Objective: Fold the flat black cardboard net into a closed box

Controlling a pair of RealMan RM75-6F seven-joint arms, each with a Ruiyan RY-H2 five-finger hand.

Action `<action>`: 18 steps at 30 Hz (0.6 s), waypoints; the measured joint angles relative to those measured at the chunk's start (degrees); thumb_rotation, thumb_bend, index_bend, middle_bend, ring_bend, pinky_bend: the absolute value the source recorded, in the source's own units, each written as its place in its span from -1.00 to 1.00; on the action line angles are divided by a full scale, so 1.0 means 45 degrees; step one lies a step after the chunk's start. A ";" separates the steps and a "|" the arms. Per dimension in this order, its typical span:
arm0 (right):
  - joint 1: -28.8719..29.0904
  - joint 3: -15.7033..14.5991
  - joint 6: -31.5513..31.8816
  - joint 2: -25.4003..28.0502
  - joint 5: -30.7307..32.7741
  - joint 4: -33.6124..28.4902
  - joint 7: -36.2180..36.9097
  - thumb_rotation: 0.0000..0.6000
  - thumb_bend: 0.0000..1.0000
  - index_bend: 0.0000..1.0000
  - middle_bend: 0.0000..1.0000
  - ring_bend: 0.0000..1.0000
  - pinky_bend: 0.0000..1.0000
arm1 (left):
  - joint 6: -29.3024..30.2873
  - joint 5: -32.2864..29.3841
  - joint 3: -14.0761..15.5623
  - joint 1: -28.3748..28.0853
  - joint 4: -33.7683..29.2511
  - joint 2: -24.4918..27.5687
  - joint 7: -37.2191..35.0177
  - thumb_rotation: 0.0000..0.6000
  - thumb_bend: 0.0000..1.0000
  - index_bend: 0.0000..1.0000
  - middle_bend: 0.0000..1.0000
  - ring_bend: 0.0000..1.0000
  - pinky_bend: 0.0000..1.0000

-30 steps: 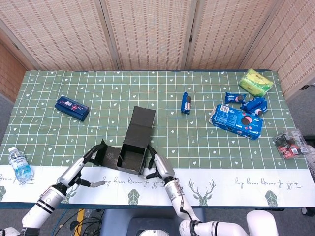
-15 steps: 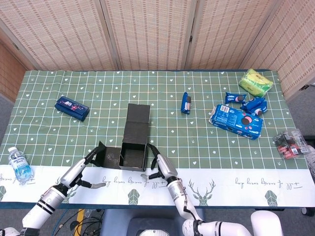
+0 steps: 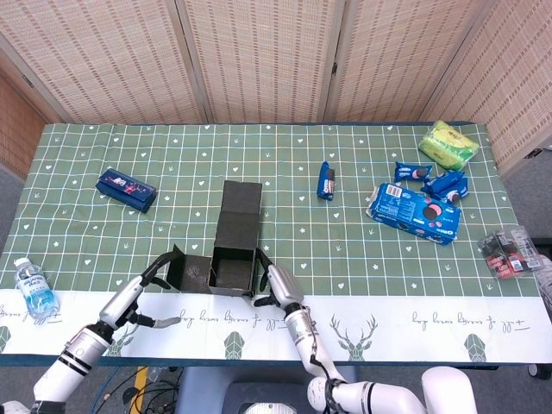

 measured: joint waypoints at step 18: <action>-0.1106 -0.0087 0.0385 0.1900 -0.0976 -0.2447 0.2163 1.00 0.02 -0.57 -0.39 0.29 0.78 | 0.3670 -0.0657 -0.0887 0.1817 0.1395 -0.1405 0.2565 1.00 -0.78 -0.83 -0.96 -0.76 -0.17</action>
